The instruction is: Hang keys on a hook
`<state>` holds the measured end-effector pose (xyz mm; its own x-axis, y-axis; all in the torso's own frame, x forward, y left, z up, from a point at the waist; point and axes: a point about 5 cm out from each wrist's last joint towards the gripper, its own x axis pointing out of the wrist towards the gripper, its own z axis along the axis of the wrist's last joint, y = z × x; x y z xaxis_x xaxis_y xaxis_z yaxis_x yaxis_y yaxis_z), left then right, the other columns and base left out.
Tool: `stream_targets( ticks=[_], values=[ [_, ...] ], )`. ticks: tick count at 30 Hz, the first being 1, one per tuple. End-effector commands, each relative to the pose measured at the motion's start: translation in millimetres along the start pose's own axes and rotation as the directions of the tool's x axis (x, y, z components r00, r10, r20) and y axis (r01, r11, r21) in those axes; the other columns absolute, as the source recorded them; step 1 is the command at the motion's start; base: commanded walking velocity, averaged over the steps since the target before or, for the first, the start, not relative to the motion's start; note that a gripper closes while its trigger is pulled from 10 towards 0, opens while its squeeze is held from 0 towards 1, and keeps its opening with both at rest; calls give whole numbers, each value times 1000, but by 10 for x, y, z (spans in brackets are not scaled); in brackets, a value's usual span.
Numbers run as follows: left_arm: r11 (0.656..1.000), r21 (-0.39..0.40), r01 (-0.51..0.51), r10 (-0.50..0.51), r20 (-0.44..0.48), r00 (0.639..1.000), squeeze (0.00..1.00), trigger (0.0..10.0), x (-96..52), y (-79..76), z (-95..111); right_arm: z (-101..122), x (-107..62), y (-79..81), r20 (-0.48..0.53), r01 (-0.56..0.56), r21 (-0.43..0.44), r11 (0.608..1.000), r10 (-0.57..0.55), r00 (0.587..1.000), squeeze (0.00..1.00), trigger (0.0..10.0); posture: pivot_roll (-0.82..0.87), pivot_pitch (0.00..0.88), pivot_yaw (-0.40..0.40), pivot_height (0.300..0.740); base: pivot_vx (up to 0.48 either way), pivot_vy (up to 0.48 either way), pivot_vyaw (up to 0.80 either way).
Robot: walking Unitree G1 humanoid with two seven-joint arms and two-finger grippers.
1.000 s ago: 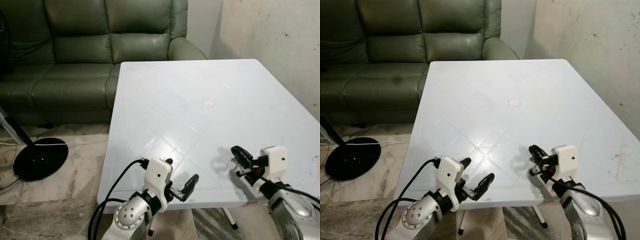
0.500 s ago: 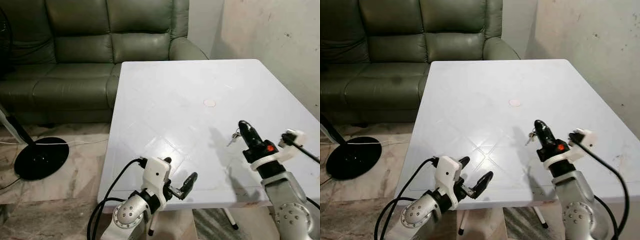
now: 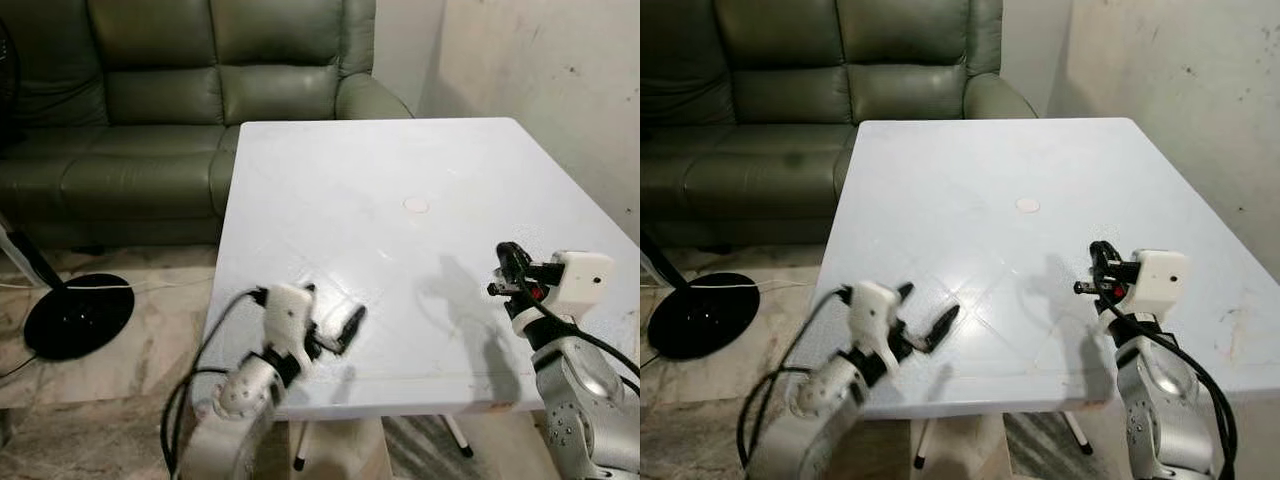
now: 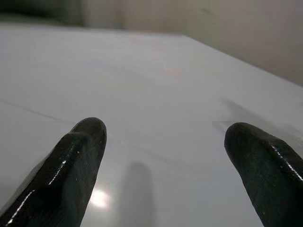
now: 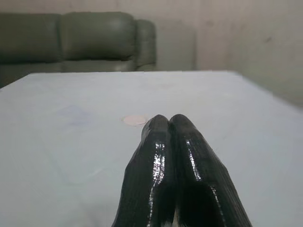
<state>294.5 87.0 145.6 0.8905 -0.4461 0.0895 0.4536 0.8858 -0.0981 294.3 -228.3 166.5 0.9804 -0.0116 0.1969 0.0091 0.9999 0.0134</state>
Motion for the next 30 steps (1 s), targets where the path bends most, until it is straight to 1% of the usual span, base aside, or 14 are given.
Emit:
stream_targets(
  ticks=[1, 3, 4, 6, 7, 9, 10, 11, 14, 15, 18, 20, 26, 30],
  values=[
    [997, -15, -82, 83, 36, 996, 0, 10000, -16, 155, 53, 27, 13, 13, 14, 9, -17, 1000, -9, 1000, 0, 10000, -16, 87, -58, 740, 0, 0, 0],
    [990, -53, -129, 132, 63, 989, 0, 10000, -11, 254, 104, -7, 14, 48, 13, 12, -20, 1000, -11, 1000, 0, 10000, -15, 76, -55, 740, 0, 0, 0],
    [984, -86, -157, 163, 66, 984, 0, 10000, -29, 333, 102, -53, 6, 100, 11, 17, -49, 999, -17, 1000, 0, 10000, -14, 75, -54, 740, 0, 0, 0],
    [982, -58, -182, 185, 64, 981, 0, 10000, -50, 388, 85, -72, -6, 174, 19, -2, -50, 999, 3, 1000, 0, 10000, -15, 69, -52, 740, 0, 0, 0],
    [980, -38, -195, 197, 60, 979, 0, 10000, -71, 416, 58, -89, -22, 226, 22, -7, -22, 1000, 7, 1000, 0, 10000, -16, 59, -49, 740, 0, 0, 0],
    [971, -32, -236, 237, 45, 970, 0, 10000, -104, 482, -5, -92, -49, 368, 27, -42, -21, 999, 43, 999, 0, 10000, -15, 46, -46, 740, 0, 0, 0],
    [967, -42, -250, 252, 41, 967, 0, 10000, -116, 498, -23, -128, -59, 401, 9, -42, -35, 999, 42, 999, 0, 10000, -14, 38, -44, 740, 0, 0, 0],
    [965, -49, -258, 260, 39, 965, 0, 10000, -121, 507, -33, -155, -65, 415, -5, -38, -46, 998, 38, 999, 0, 10000, -14, 38, -44, 740, 0, 0, 0],
    [958, -48, -283, 285, 52, 957, 0, 10000, -110, 537, -12, -259, -74, 456, -59, -23, -29, 999, 21, 998, 0, 10000, -7, 27, -47, 740, 0, 0, 0],
    [957, -49, -286, 289, 65, 955, 0, 10000, -91, 549, 14, -307, -74, 477, -80, -22, -46, 999, 18, 997, 0, 10000, -1, 24, -48, 740, 0, 0, -544],
    [958, -35, -285, 287, 73, 955, 0, 10000, -67, 574, 35, -327, -65, 510, -82, -35, -41, 999, 32, 996, 0, 10000, 4, 24, -49, 740, 0, 0, -675],
    [957, -16, -289, 289, 77, 954, 0, 10000, -28, 642, 74, -327, -39, 562, -82, -61, -40, 997, 57, 995, 0, 10000, 8, 23, -49, 740, 0, 0, -678],
    [955, 3, -296, 294, 115, 949, 0, 10000, 57, 709, 189, -331, -5, 576, -84, -74, -55, 996, 69, 994, 0, 10000, 17, 22, -52, 740, 0, 0, -682],
    [954, 1, -301, 299, 123, 946, 0, 10000, 80, 720, 209, -322, 4, 588, -79, -89, -68, 994, 83, 993, 0, 10000, 16, 23, -51, 740, 0, 0, -688]
  ],
)
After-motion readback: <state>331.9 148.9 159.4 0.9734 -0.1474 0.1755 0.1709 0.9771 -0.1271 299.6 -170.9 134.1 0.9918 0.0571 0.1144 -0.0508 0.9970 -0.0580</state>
